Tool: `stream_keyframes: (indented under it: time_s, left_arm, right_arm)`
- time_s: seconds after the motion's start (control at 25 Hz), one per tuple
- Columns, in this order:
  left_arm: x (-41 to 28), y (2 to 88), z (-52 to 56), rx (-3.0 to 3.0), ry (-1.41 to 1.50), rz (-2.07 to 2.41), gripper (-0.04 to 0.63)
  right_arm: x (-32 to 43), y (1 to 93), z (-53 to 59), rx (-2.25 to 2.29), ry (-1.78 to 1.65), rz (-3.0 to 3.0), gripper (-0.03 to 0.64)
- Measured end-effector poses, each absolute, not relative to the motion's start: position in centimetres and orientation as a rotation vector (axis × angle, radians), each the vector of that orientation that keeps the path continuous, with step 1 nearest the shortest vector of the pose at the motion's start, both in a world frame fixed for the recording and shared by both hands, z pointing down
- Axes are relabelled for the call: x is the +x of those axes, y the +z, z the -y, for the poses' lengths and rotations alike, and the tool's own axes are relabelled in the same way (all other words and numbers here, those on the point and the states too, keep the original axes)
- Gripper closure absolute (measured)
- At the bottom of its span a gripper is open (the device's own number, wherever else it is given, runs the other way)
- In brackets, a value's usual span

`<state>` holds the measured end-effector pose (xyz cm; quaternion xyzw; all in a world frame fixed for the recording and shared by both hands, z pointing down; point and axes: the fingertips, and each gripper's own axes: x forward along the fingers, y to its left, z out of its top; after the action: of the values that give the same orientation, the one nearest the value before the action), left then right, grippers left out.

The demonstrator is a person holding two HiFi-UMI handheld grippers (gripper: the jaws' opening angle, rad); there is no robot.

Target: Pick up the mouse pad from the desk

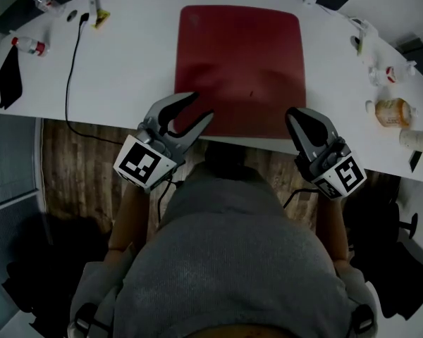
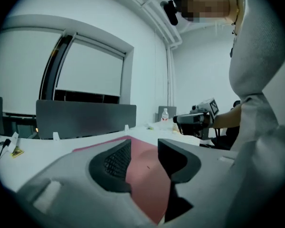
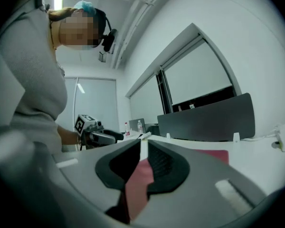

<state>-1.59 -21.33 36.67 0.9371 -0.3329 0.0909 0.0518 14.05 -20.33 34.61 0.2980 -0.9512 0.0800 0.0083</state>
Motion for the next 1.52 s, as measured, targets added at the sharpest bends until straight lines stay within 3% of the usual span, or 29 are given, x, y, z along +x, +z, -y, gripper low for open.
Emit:
stream_keyframes:
  time_s: [0.08, 0.2, 0.56, 0.8, 1.12, 1.52]
  left_arm:
    - [-1.6, 38.4, 20.9, 2.867, 0.397, 0.963, 0.407]
    - [-1.8, 40.8, 20.2, 2.887, 0.567, 0.897, 0.365]
    - [-2.5, 46.3, 19.0, 2.841, 0.791, 0.686, 0.272]
    - [-2.7, 50.6, 17.5, 2.809, 1.028, 0.562, 0.211]
    - [-4.6, 55.1, 17.6, 2.743, 1.352, 0.475, 0.210]
    - [-4.9, 56.3, 18.5, 2.691, 1.301, 0.417, 0.181]
  right_arm:
    - [14.0, 36.5, 20.0, 0.829, 0.219, 2.915, 0.494]
    - [13.7, 38.9, 19.3, 0.685, 0.110, 2.807, 0.416]
    - [14.5, 45.5, 18.1, 0.401, 0.007, 2.546, 0.272]
    - [16.0, 50.2, 18.2, 0.287, -0.057, 2.372, 0.214]
    - [17.7, 53.5, 18.7, 0.246, -0.054, 2.249, 0.193]
    - [18.3, 55.3, 19.4, 0.247, 0.099, 2.240, 0.148]
